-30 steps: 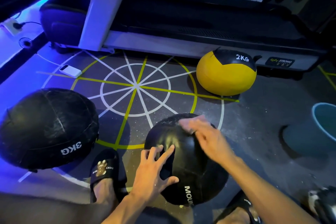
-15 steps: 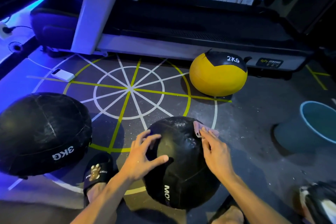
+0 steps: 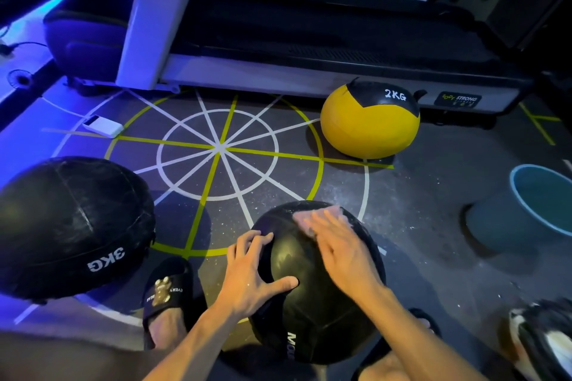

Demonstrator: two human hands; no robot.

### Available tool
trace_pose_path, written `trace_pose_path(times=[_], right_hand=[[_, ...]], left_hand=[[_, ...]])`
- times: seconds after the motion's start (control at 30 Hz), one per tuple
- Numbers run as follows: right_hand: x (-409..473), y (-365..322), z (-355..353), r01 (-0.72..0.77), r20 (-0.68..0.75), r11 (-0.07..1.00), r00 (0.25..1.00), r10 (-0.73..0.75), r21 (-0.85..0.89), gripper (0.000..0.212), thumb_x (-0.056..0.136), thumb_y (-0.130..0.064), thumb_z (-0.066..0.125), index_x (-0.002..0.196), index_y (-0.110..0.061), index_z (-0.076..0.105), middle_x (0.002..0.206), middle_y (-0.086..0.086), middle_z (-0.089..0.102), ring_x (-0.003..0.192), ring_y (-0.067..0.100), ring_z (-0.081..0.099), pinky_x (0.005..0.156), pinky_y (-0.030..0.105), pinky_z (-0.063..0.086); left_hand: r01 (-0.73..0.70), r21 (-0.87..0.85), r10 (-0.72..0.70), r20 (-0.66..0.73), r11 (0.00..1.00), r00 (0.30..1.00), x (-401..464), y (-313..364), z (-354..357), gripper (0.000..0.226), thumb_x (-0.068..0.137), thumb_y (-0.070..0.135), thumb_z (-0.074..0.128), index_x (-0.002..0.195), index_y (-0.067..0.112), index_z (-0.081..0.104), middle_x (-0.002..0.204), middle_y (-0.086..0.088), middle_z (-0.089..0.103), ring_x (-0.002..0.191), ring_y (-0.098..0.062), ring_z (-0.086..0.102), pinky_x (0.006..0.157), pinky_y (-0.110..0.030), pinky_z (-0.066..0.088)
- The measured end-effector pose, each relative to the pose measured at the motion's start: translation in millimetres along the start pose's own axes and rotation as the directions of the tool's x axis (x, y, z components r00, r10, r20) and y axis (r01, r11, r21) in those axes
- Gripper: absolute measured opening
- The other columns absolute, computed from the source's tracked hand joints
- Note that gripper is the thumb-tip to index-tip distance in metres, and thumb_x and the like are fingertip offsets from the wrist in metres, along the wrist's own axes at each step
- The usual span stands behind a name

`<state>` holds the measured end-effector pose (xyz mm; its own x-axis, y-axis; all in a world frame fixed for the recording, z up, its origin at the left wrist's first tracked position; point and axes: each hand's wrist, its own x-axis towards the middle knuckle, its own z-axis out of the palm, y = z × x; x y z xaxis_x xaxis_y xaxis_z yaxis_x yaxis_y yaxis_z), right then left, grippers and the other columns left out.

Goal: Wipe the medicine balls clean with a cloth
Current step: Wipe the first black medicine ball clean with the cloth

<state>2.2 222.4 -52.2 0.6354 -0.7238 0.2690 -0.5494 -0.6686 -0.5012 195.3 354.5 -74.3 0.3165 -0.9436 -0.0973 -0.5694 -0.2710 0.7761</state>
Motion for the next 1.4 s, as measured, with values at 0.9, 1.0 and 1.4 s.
trace_pose_path(times=[0.9, 1.0, 1.4], right_hand=[[8, -41, -27, 0.1, 0.229, 0.995, 0.968, -0.098, 0.004, 0.031, 0.101, -0.01, 0.052, 0.115, -0.032, 0.068, 0.131, -0.008, 0.064, 0.12, 0.008, 0.057, 0.108, 0.029, 0.043], [25, -23, -33, 0.031, 0.252, 1.0, 0.967, -0.028, -0.008, 0.033, 0.106, -0.017, 0.047, 0.123, -0.04, 0.065, 0.136, -0.012, 0.061, 0.097, -0.003, 0.061, 0.094, 0.024, 0.053], [50, 3, -27, -0.248, 0.238, 0.96, 0.932, 0.274, -0.132, 0.04, 0.107, -0.022, 0.044, 0.134, -0.045, 0.063, 0.113, -0.002, 0.072, 0.082, 0.012, 0.068, 0.076, 0.031, 0.055]], left_hand=[[-0.083, 0.026, 0.085, -0.06, 0.996, 0.995, -22, 3, 17, 0.103, 0.056, 0.095, 0.067, 0.137, 0.034, 0.052, 0.139, 0.018, 0.029, 0.129, -0.011, 0.026, 0.11, -0.031, 0.026], [-0.083, 0.035, 0.084, -0.042, 0.996, 0.996, -25, 4, 15, 0.103, 0.058, 0.092, 0.069, 0.141, 0.034, 0.049, 0.141, 0.019, 0.027, 0.131, -0.011, 0.024, 0.113, -0.032, 0.026], [-0.122, 0.075, 0.122, 0.0, 0.99, 0.993, -29, 10, 19, 0.099, 0.06, 0.09, 0.07, 0.141, 0.038, 0.05, 0.142, 0.017, 0.028, 0.131, -0.011, 0.025, 0.113, -0.032, 0.027]])
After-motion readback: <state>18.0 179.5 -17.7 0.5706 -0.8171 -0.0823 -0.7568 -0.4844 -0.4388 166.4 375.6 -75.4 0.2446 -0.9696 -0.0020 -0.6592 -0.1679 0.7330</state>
